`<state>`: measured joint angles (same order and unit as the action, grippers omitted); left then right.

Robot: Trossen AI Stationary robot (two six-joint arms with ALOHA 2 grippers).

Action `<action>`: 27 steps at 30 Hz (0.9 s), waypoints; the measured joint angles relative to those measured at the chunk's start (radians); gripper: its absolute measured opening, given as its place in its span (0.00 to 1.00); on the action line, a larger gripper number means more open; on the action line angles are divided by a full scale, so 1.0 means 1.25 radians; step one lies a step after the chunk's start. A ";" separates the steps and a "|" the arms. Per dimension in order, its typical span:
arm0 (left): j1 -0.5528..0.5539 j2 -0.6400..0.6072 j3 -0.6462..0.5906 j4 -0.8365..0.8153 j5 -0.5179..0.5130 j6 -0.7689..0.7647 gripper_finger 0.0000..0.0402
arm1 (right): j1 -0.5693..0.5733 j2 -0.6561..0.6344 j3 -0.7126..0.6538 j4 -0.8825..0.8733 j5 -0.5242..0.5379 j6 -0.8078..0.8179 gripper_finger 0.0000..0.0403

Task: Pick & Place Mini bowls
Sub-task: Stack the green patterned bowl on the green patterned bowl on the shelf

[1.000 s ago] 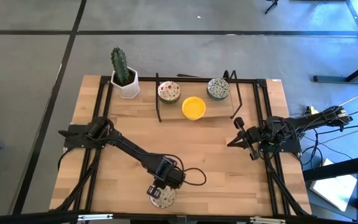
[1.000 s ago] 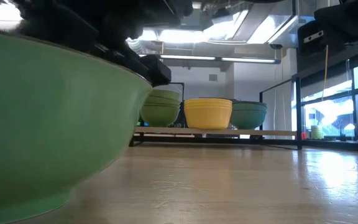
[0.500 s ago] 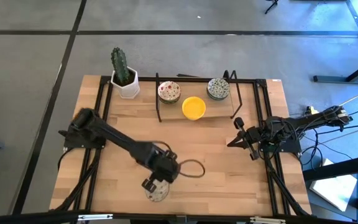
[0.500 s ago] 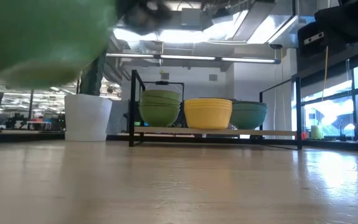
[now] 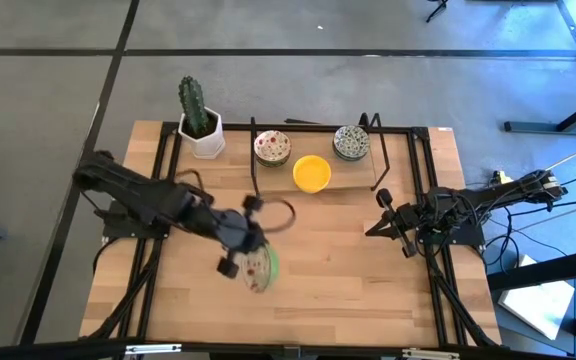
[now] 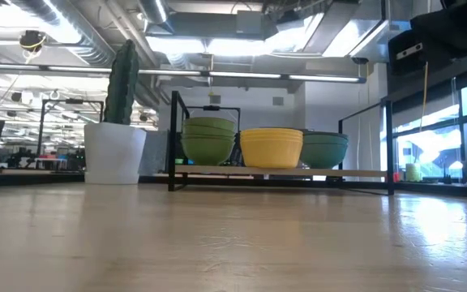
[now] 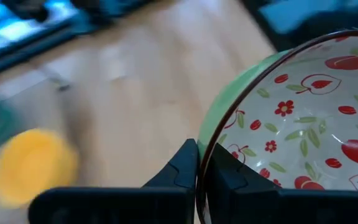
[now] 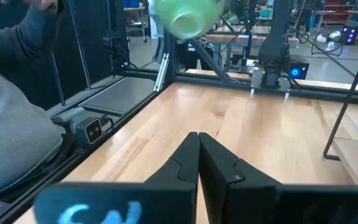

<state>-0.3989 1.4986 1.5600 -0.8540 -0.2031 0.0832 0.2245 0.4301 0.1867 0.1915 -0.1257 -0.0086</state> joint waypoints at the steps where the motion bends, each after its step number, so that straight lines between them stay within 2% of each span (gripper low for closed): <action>1: 0.005 -0.018 0.000 -0.013 -0.022 -0.003 0.02 | 0.000 0.000 0.000 -0.002 0.000 0.000 0.02; 5: 0.026 -0.119 -0.045 -0.055 -0.070 -0.023 0.02 | 0.000 0.001 0.000 -0.002 0.000 0.000 0.02; 9: 0.067 -0.275 -0.215 -0.001 -0.069 -0.128 0.02 | 0.000 0.005 0.000 -0.002 0.000 -0.005 0.02; 11: 0.088 -0.358 -0.325 0.070 -0.091 -0.204 0.02 | 0.000 0.007 -0.007 0.010 0.001 -0.013 0.02; 15: 0.102 -0.493 -0.520 0.308 -0.178 -0.358 0.02 | 0.000 0.009 -0.013 0.019 0.001 -0.030 0.02; 17: 0.100 -0.547 -0.589 0.370 -0.202 -0.362 0.02 | 0.000 0.009 -0.013 0.022 0.001 -0.032 0.02; 22: 0.089 -0.649 -0.733 0.430 -0.257 -0.412 0.02 | 0.000 0.010 -0.014 0.023 0.001 -0.008 0.02; 27: 0.083 -0.705 -0.897 0.624 -0.270 -0.422 0.02 | 0.000 0.010 -0.014 0.022 0.001 -0.018 0.02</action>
<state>-0.2946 0.6172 0.4393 -0.0739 -0.5403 -0.4443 0.2245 0.4431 0.1696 0.2195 -0.1246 -0.0307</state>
